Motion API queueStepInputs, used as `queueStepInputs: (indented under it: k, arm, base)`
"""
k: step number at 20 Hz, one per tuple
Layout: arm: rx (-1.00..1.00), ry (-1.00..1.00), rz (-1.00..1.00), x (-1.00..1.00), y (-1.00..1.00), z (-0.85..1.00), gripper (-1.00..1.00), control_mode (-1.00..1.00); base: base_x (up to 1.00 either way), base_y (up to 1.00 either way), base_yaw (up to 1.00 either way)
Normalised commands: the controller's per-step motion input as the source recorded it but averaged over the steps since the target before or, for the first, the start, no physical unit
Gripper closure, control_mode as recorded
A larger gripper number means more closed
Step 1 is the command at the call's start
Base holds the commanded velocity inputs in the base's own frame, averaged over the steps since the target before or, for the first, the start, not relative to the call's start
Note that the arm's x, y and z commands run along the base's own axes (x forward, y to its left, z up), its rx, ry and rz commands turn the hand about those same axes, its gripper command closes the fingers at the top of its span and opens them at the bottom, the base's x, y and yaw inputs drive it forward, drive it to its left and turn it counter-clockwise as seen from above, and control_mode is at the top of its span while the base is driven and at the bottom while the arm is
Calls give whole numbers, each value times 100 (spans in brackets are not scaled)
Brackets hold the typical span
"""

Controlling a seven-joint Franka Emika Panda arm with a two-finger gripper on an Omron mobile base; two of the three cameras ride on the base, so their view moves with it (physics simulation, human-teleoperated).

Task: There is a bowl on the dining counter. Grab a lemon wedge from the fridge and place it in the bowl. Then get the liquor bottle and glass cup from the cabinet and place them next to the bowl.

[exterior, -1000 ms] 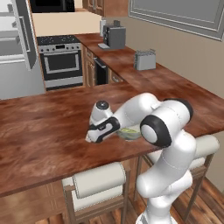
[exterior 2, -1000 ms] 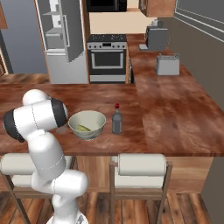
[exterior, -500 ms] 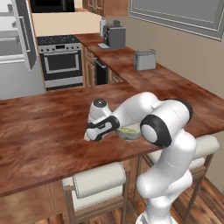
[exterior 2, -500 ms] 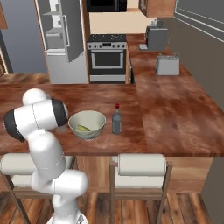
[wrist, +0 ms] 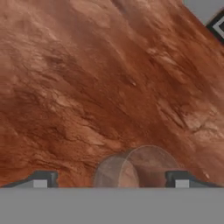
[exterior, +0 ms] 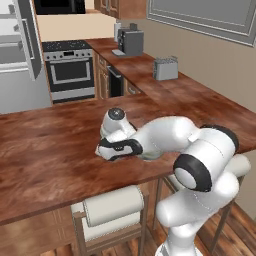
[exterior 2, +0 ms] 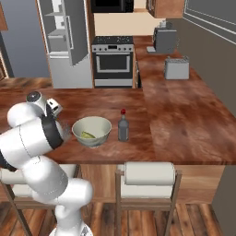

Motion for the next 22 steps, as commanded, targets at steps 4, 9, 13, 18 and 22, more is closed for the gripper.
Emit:
queueStepInputs:
  k: [4,9,13,18,22]
  arm:
    - [7,-23,0,-56,-13,100,-100,-100]
    - [1,-13,-5,-86,-33,100,-100,-100]
    - [0,-2,-15,-97,-72,91,-100,-100]
    - [0,0,-18,-98,-85,79,-100,-100]
    - [1,1,-19,-100,-85,54,-100,-100]
  base:
    - [0,0,0]
    - [0,0,0]
    - [0,0,0]
    - [0,0,0]
    - [0,0,0]
